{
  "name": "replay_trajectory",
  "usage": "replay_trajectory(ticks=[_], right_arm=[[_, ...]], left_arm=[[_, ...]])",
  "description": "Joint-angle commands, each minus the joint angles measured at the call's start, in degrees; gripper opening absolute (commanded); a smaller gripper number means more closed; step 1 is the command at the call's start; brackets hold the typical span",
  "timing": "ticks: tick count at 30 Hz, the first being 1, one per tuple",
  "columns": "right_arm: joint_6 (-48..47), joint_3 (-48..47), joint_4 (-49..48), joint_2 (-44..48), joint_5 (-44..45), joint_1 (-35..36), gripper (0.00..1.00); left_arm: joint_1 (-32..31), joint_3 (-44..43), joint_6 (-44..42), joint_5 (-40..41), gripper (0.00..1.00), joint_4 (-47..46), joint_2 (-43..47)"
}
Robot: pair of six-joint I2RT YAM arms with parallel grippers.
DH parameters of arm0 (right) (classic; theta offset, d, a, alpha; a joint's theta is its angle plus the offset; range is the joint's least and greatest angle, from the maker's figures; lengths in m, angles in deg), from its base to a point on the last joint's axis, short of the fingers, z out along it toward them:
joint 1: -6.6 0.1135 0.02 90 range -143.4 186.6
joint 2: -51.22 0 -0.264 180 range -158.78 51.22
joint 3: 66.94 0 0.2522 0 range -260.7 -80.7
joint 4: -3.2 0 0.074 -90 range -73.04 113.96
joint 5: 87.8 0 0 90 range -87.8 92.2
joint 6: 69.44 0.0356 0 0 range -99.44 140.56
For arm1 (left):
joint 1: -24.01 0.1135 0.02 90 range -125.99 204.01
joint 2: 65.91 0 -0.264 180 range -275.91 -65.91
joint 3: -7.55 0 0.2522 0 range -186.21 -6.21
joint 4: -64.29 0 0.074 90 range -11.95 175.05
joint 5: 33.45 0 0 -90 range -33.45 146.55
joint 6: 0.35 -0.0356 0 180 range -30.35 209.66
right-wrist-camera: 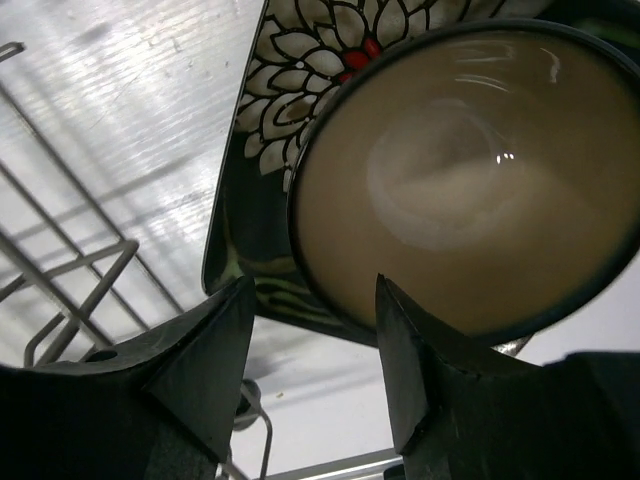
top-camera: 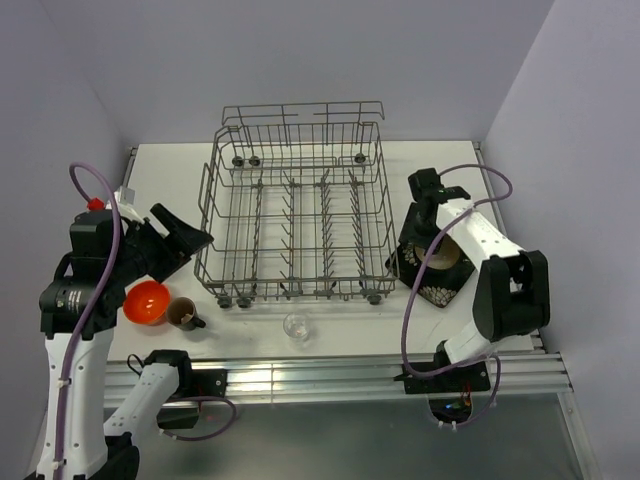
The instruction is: Load the mixed dishes into the dish rack
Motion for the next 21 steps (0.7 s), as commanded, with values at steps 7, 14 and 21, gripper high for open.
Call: replay_trajectory(ticks=[7, 14, 21], right_arm=[[-0.9, 0.2, -5.1, -6.4, 4.8, -0.5, 0.57], [-0.3, 0.5, -4.9, -9.6, 6.3, -1.9, 0.37], [0.3, 0.6, -3.4, -6.2, 8.5, -1.9, 0.02]], left_arm=[[-0.1, -2.2, -1.7, 0.0, 0.8, 0.3, 1.7], [-0.1, -2.0, 0.2, 0.3, 0.8, 0.0, 2.2], [-0.1, -0.5, 2.8, -0.5, 0.77, -2.2, 2.1]])
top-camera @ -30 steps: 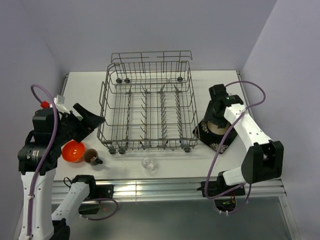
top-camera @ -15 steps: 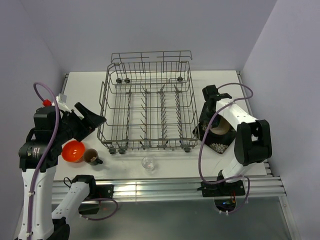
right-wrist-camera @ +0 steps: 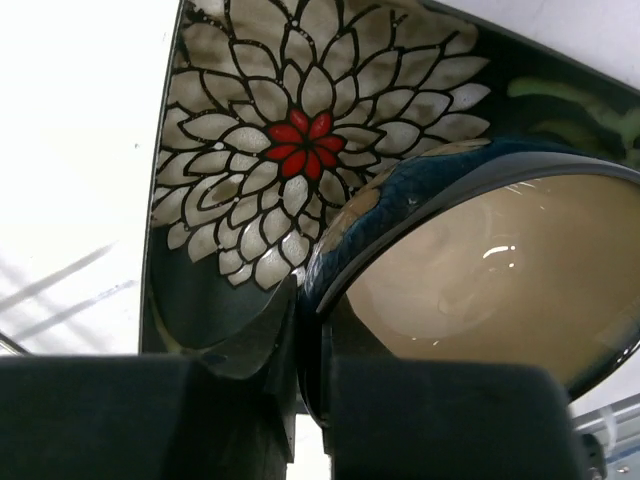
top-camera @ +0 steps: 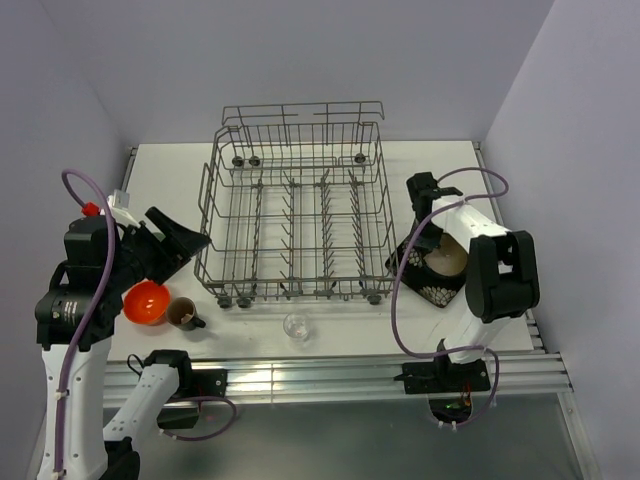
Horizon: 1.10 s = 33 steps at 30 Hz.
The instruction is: Load the mixed dishes into the dish rack
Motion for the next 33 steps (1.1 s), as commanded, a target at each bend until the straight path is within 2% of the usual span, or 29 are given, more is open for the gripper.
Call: replay_trajectory(ticks=[1, 6, 10, 16, 18, 21, 22, 24, 27, 29, 31, 33], right_arm=[[1.2, 0.3, 1.0, 2.7, 2.0, -0.4, 0.0], [1.7, -1.8, 2.7, 6.8, 2.2, -0.4, 0.0], [2.6, -7.5, 7.3, 11.1, 4.1, -0.4, 0.0], [2.8, -23.2, 11.6, 17.1, 4.2, -0.4, 0.0], [1.2, -29.0, 10.3, 19.3, 2.8, -0.2, 0.0], [-2.5, -34.0, 3.6, 21.6, -6.0, 0.6, 0.0], [-3.5, -34.9, -0.4, 21.8, -13.5, 1.2, 0.0], [-6.0, -37.5, -3.6, 21.7, -20.3, 2.5, 0.0], [-8.2, -40.2, -9.3, 19.5, -36.1, 5.6, 0.0], [-8.2, -41.1, -12.8, 17.2, -46.3, 8.6, 0.0], [-6.9, -40.9, -16.4, 15.7, -51.6, 10.7, 0.0], [-4.7, -39.9, -20.1, 13.7, -60.8, 13.8, 0.0]], left_arm=[[-0.1, 0.0, 1.7, -0.8, 0.76, -2.4, 0.1], [-0.1, 1.1, 2.6, -1.4, 0.74, -3.1, -0.1], [-0.1, 0.7, 2.8, -1.3, 0.72, -3.1, -0.3], [-0.1, 0.1, 2.6, -1.8, 0.7, -2.8, -1.3], [-0.1, 0.0, 2.6, -1.7, 0.69, -2.6, -1.2], [-0.1, 0.2, 2.3, -1.7, 0.68, -2.1, -1.1], [-0.1, 0.2, 2.3, -1.7, 0.68, -1.9, -1.2], [-0.1, 0.3, 2.3, -2.1, 0.67, -1.8, -1.1], [-0.1, 0.0, 2.6, -2.3, 0.66, -2.0, -0.9], [-0.1, -0.5, 2.9, -2.7, 0.65, -2.4, -0.7], [-0.1, -0.8, 3.0, -2.9, 0.65, -2.5, -0.7], [-0.1, -1.4, 2.7, -3.1, 0.64, -2.4, -0.8]])
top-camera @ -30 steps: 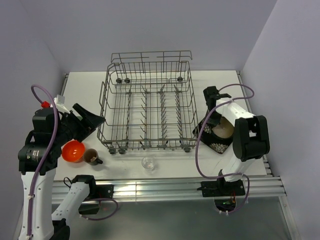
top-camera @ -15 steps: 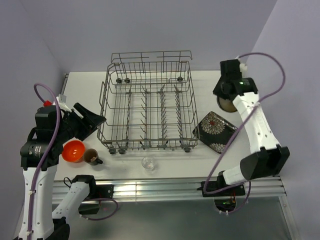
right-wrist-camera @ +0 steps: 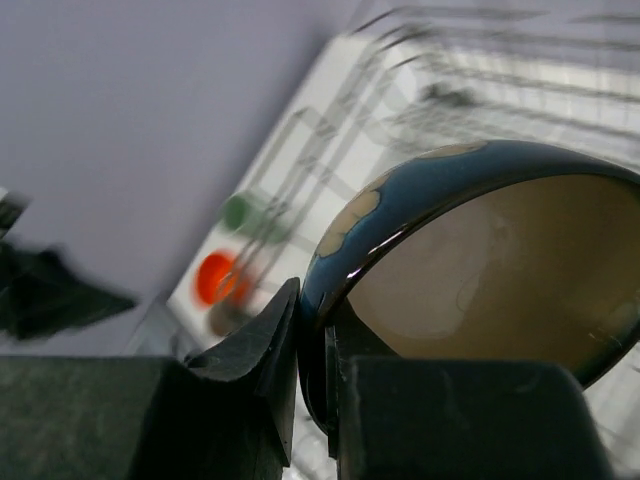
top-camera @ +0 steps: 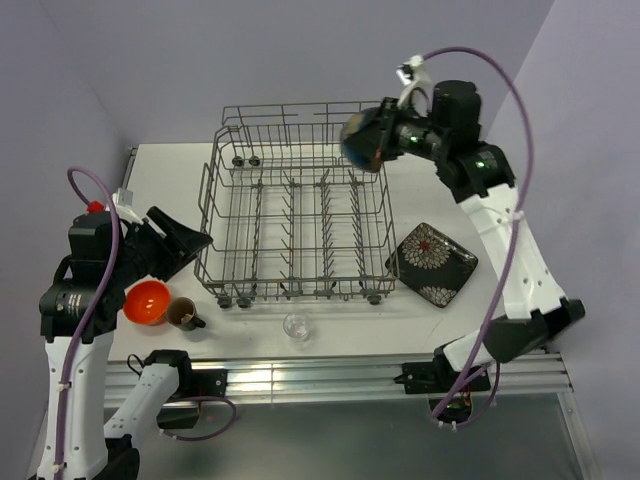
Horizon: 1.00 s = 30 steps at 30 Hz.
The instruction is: Load the mixed dishes into the dish rack
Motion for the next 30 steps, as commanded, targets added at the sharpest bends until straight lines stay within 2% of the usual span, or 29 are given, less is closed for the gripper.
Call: replay_trajectory(ticks=[1, 3, 5, 6, 7, 8, 9, 10, 11, 12, 13, 14, 15, 16, 17, 18, 21, 30], right_arm=[[1.1, 0.3, -16.1, -3.7, -22.2, 4.3, 0.0], [5.3, 1.6, -21.8, -5.2, -31.3, 7.4, 0.0], [10.5, 2.4, -31.5, -9.2, -37.6, 9.0, 0.0], [17.3, 2.5, -35.6, -10.6, -42.9, 10.7, 0.0], [21.3, 2.7, -45.5, -12.2, -45.3, 11.8, 0.0], [25.8, 2.9, -50.7, -15.0, -47.2, 12.8, 0.0], [35.2, 3.3, -56.8, -16.3, -49.8, 14.6, 0.0], [40.0, 3.9, -69.4, -17.7, -50.7, 15.3, 0.0], [50.1, 4.1, -75.4, -20.3, -51.2, 15.9, 0.0], [55.4, 4.6, -81.8, -21.6, -51.3, 16.8, 0.0], [60.2, 4.8, -93.9, -24.4, -52.3, 17.2, 0.0], [70.8, 4.5, -99.8, -26.1, -53.0, 17.7, 0.0], [76.6, 3.8, -105.9, -27.8, -53.9, 18.1, 0.0], [81.9, 1.3, -116.9, -32.0, -55.6, 19.0, 0.0], [91.8, -0.2, -121.5, -34.1, -56.1, 19.4, 0.0], [94.2, -0.2, -126.5, -35.3, -55.9, 19.6, 0.0], [93.4, 4.2, -127.7, -35.7, -56.8, 20.2, 0.0], [101.4, 9.0, -138.0, -40.6, -58.7, 20.3, 0.0]], left_arm=[[-0.1, -2.6, 0.1, -1.5, 0.64, -0.9, 0.4], [-0.1, -2.9, -0.3, -1.6, 0.64, -0.7, 0.5], [-0.1, -3.0, -0.5, -1.7, 0.64, -0.5, 0.9], [-0.1, -3.0, -0.7, -1.8, 0.64, -0.4, 1.0], [-0.1, -3.0, -0.8, -1.8, 0.64, -0.3, 1.1], [-0.1, -2.9, -0.8, -1.6, 0.64, 0.0, 1.2], [-0.1, -2.8, -1.0, -1.6, 0.64, 0.0, 1.5], [-0.1, -2.8, -1.0, -1.6, 0.64, 0.0, 1.7], [-0.1, -2.7, -1.1, -1.6, 0.64, 0.1, 1.9], [-0.1, -2.6, -1.2, -1.3, 0.64, 0.2, 2.1], [-0.1, -2.3, -1.2, -1.1, 0.64, 0.2, 2.6], [-0.1, -2.2, -1.3, -1.0, 0.64, 0.1, 2.9], [-0.1, -2.0, -1.4, -1.0, 0.64, -0.2, 3.2], [-0.1, -1.5, -1.3, -0.9, 0.64, -0.4, 3.9], [-0.1, -1.2, -1.3, -0.9, 0.64, -0.4, 4.1], [-0.1, -0.9, -1.2, -0.9, 0.64, -0.6, 4.5], [-0.1, -0.1, -1.5, -1.7, 0.64, -1.9, 5.0], [-0.1, 0.3, -2.6, -5.9, 0.61, -5.0, 6.9]])
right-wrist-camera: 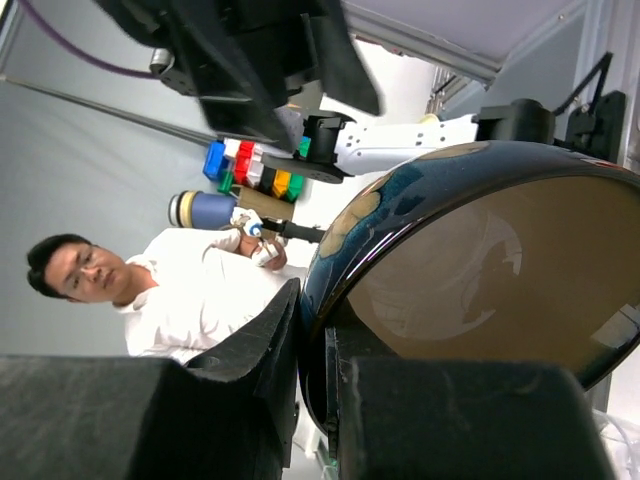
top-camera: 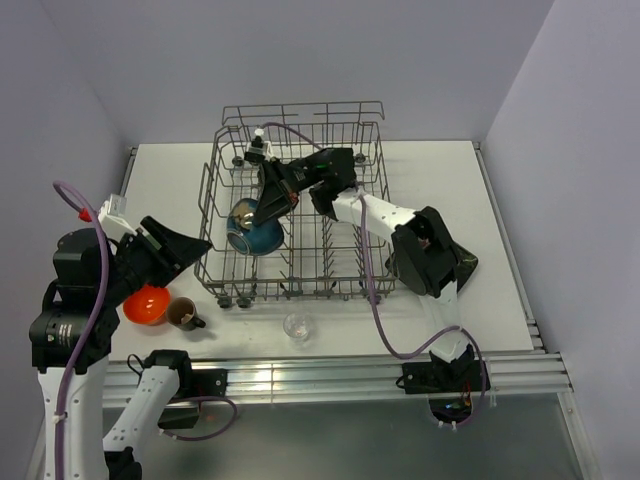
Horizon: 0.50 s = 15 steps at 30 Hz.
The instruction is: Load the mixed dishes into the dish rack
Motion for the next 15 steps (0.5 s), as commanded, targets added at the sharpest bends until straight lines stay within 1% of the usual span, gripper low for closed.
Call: replay_trajectory(ticks=[1, 9, 15], right_arm=[[11.6, 1.0, -29.6, -1.2, 1.7, 0.3, 0.0], [8.3, 6.8, -29.7, -3.2, 0.3, 1.5, 0.0], [7.4, 7.0, -29.6, -5.6, -1.0, 1.8, 0.0]], left_arm=[[-0.1, 0.7, -1.1, -2.9, 0.61, -3.3, 1.7], [-0.1, -0.1, -1.5, -2.7, 0.59, -1.7, 1.8], [-0.1, 0.3, -1.4, -3.0, 0.59, -1.7, 2.0]])
